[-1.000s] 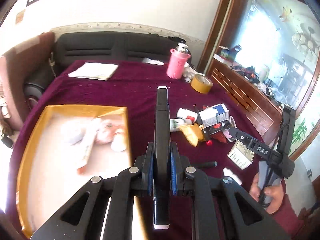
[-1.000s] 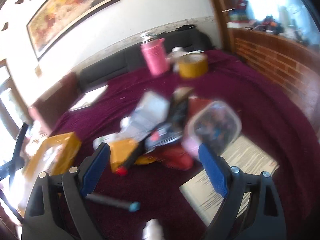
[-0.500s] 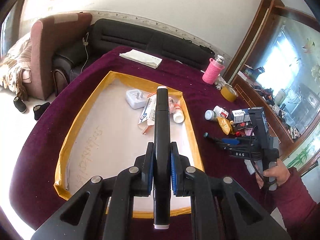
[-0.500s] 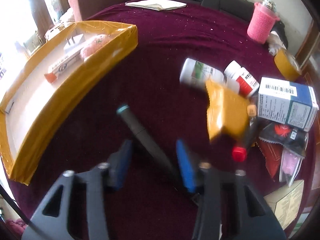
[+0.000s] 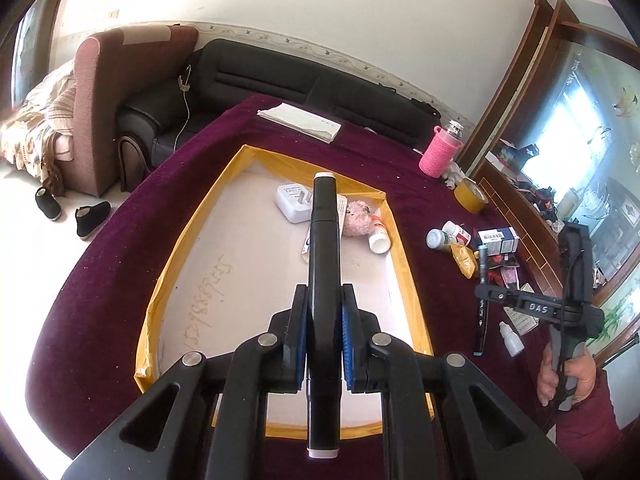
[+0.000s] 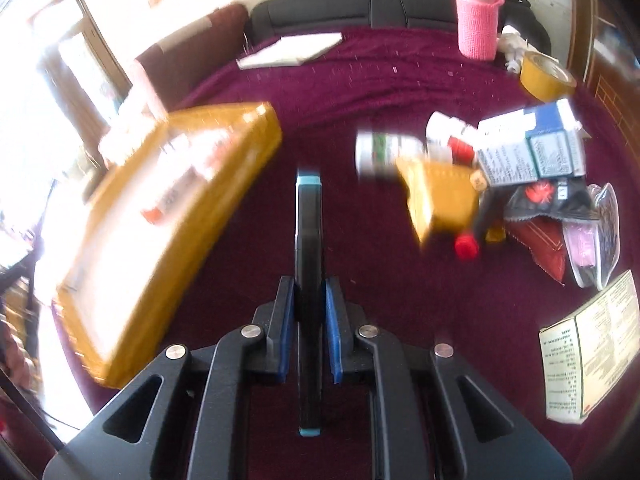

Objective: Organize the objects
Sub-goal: 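Carry the black markers into the tray and release them with both grippers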

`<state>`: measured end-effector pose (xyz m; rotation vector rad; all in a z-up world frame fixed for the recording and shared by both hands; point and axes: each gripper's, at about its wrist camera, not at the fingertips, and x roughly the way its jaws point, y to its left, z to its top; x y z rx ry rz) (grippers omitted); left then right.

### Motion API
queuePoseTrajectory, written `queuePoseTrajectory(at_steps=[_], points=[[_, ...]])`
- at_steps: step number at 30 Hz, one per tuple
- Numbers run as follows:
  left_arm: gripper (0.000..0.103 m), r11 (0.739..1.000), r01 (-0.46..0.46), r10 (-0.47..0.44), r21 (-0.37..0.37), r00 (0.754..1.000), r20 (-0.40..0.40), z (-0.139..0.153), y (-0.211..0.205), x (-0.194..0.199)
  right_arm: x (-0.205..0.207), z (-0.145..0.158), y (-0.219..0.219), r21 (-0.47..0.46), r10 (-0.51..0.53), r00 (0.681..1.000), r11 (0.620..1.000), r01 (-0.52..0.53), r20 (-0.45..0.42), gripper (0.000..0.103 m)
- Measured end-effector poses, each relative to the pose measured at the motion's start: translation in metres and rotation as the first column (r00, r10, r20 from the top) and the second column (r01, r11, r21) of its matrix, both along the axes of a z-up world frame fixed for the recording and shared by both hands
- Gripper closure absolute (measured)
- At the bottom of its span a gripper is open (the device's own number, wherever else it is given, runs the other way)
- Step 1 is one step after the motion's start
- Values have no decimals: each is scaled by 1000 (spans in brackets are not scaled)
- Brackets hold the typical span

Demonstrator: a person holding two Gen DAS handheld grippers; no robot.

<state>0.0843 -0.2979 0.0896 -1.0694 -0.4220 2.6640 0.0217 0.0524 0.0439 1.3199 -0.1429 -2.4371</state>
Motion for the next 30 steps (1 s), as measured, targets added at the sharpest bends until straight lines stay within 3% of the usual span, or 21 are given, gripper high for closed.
queuePoseTrajectory(at_steps=[7,13,18,22,27,30], points=[[91,999,-19,19,-32,1000,4,1,-5,-16,9,58,-26,-96,80,991,991,-90,-107,90],[91,997,-10,12,-82,1000,23,3,-6,-53,-11,81,-72,-152,178,979,970,-191,-98,90],[91,988,-19,29,-151,998,62,-10,-4,-94,-51,60,-127,-179,238,971,956,-232,12,90],[91,985,-21,41,-171,993,113,-25,-5,-118,-69,38,-152,-133,239,968,964,-229,70,89],[91,982,6,28,-189,984,174,-42,-3,-140,-64,11,-170,-27,259,956,966,-258,134,89],[91,981,25,18,-194,976,219,-50,1,-152,-58,0,-170,-27,245,955,970,-244,168,89]])
